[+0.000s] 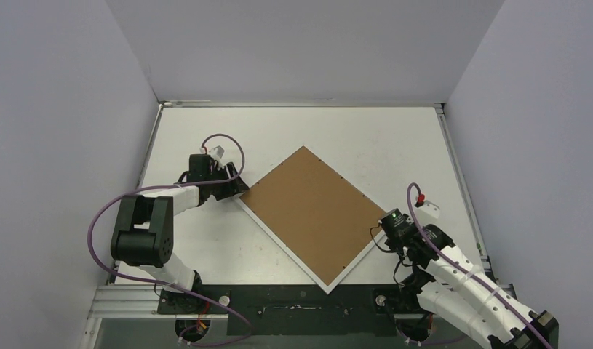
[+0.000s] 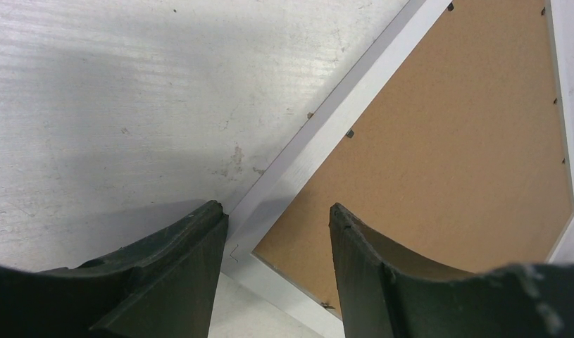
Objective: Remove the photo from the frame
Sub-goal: Adjust the photo frame at the center of the board.
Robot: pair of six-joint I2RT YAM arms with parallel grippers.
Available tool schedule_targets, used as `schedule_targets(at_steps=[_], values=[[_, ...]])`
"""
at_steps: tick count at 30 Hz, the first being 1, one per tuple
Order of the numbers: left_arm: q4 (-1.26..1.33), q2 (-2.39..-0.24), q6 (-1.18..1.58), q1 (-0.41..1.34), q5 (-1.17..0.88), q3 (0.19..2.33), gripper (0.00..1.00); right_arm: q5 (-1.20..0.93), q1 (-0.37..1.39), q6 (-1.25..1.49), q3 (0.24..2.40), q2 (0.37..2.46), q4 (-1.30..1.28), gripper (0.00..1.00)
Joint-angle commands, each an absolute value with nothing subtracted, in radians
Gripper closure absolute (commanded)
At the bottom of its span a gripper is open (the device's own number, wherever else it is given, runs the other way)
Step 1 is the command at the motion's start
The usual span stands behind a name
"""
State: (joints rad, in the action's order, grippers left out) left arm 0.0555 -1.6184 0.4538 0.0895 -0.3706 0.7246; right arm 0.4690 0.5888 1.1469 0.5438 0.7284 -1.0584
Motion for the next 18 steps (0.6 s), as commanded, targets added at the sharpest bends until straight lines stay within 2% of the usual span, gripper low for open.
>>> schedule_targets(at_steps=[1,9,18], values=[[-0.069,-1.621,0.436,0.104,-0.367,0.716,0.46,0.44,0.584,1.142,0.531,0.737,-1.029,1.0],[-0.065,-1.608,0.455,0.117,-0.376,0.701,0.47,0.284,0.582,1.105,0.506,0.855,-0.835,1.0],[-0.064,-1.527,0.508,0.169,-0.353,0.627,0.5,0.215,0.551,1.017,0.568,0.934,-0.737,1.0]])
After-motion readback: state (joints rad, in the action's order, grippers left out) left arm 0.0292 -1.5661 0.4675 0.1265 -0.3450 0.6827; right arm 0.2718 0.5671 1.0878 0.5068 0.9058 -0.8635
